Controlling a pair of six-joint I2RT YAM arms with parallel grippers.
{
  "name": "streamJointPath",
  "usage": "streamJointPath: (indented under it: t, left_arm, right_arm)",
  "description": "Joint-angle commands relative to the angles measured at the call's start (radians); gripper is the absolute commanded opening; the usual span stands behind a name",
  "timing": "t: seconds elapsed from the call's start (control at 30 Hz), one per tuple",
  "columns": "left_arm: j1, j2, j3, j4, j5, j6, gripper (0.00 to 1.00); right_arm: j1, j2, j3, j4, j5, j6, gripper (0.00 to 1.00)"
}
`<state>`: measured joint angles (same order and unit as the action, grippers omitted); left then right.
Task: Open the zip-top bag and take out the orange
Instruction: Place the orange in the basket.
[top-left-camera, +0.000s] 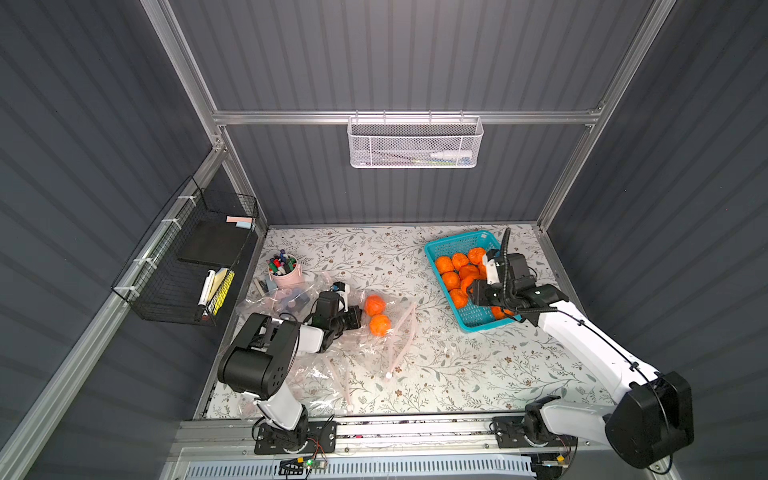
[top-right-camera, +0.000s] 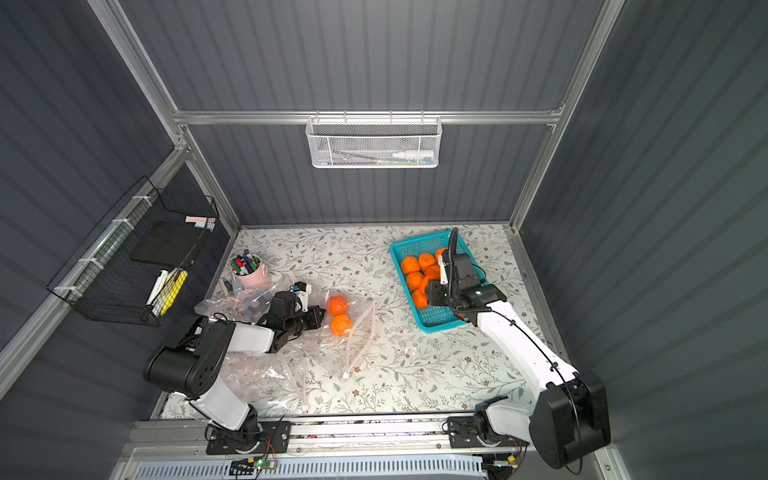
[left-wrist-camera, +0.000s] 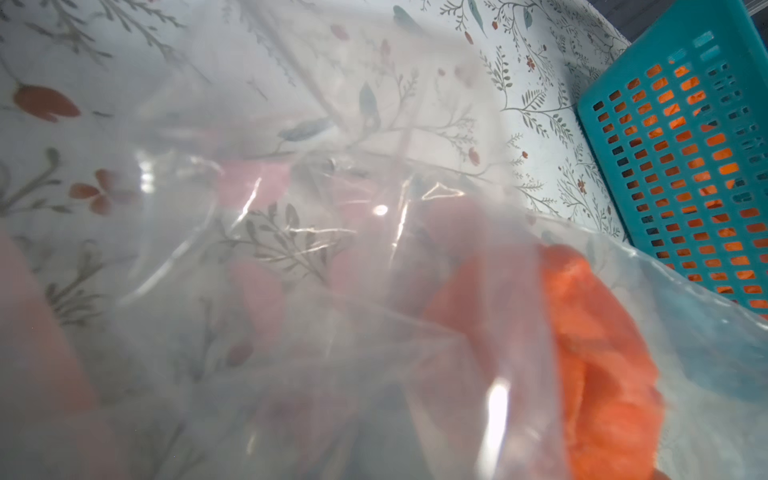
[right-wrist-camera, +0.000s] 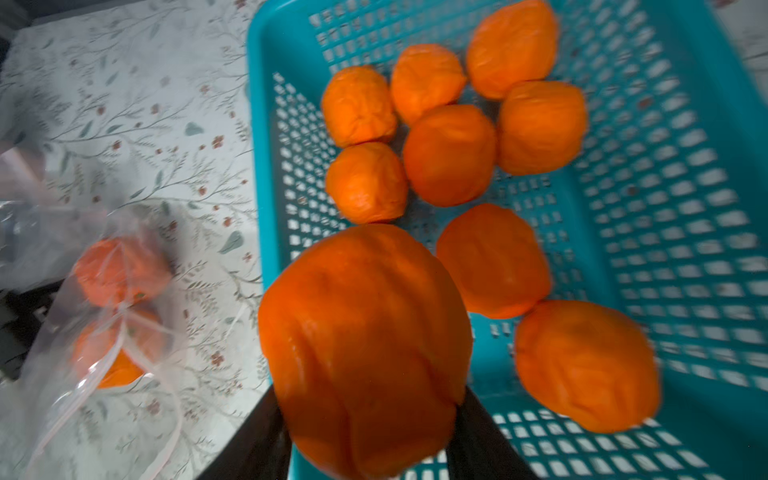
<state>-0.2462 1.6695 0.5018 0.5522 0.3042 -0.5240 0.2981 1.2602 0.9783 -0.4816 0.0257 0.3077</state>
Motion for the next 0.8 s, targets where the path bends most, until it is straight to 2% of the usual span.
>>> streamJointPath:
  t: [0.0,0.1,0.27,0.4,0.57,0.63,0.77]
  left_arm:
    - [-0.007,0.034,-0.04,-0.172,-0.013,0.013,0.0]
    - [-0.007,0.028,-0.045,-0.171,-0.011,0.011,0.0]
    - [-0.007,0.03,-0.044,-0.171,-0.012,0.011,0.0]
    - [-0.007,0.031,-0.045,-0.167,-0.012,0.01,0.0]
    - [-0.007,0.033,-0.043,-0.168,-0.011,0.012,0.0]
    - [-0.006,0.033,-0.043,-0.167,-0.012,0.01,0.0]
    - [-0.007,0.036,-0.041,-0.167,-0.012,0.011,0.0]
  right_arm:
    - [-0.048,0.051,0.056,-0.05,0.183,0.005,0.24]
    - [-0.07,0.118,0.094,-0.055,0.266,-0.007,0.24]
    - [-0.095,0.282,0.177,-0.1,0.282,0.004,0.24]
    - [-0.102,0.358,0.199,-0.12,0.317,0.015,0.24]
    - [-0.117,0.422,0.196,-0.115,0.296,0.033,0.25]
    - [-0.123,0.433,0.192,-0.104,0.281,0.037,0.28]
    - [-0.132,0.456,0.204,-0.094,0.25,0.039,0.43]
